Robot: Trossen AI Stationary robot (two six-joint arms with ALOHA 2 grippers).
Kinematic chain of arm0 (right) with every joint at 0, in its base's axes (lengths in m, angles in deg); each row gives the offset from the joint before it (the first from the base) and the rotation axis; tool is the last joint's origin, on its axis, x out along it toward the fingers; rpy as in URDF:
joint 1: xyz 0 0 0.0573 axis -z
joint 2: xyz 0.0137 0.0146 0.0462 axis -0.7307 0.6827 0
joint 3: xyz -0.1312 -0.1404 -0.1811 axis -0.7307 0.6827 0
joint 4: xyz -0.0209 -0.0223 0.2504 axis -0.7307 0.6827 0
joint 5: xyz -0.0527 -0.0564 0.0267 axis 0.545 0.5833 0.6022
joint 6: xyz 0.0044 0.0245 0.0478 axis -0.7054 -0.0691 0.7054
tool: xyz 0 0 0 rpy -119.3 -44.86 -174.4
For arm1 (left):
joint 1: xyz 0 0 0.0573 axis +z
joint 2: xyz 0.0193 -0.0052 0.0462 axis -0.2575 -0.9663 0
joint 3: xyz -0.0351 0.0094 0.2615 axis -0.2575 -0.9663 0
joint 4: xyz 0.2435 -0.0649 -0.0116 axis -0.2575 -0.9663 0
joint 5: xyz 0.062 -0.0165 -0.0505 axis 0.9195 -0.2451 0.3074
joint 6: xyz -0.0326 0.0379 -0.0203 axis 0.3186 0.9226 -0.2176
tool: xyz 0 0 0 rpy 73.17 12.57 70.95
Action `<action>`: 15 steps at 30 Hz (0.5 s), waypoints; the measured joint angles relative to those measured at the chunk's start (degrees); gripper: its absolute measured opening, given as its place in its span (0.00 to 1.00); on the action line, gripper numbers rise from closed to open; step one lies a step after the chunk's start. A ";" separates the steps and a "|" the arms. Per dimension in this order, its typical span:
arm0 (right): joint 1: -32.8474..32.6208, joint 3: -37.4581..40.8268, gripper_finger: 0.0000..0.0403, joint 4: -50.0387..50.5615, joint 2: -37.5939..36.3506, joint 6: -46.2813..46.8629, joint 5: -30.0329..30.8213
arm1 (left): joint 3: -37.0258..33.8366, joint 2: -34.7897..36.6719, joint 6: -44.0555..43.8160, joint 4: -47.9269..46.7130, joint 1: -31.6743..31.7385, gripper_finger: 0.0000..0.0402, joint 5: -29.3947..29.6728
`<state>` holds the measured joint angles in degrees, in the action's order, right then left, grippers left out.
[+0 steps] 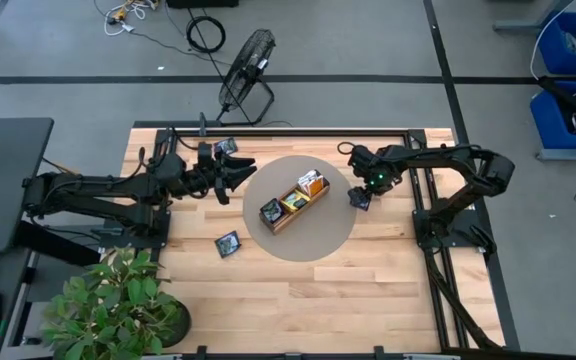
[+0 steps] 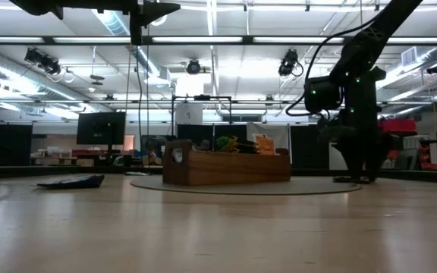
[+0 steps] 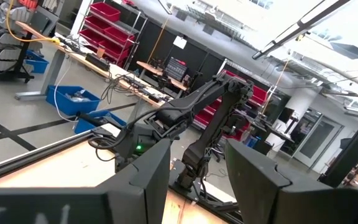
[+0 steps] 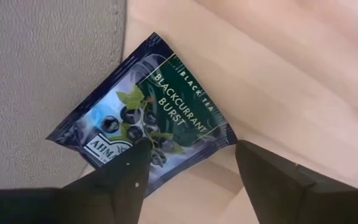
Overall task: Pick & Place Tea
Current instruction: Put the black tea bag into the left section of the wooden organizer
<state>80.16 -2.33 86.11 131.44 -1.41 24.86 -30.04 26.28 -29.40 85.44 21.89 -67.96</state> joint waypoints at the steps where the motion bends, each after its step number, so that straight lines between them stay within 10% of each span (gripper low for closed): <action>1: 0.02 0.03 0.61 -0.44 0.00 -0.04 0.19 | 0.00 0.00 0.00 0.00 0.00 0.40 0.00; 15: -0.22 0.03 0.10 -3.12 0.09 0.74 0.95 | 0.00 0.00 0.02 -0.05 0.00 0.40 0.00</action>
<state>79.94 -2.30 82.99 131.53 -0.66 25.81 -30.04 26.28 -29.38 85.39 21.89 -67.96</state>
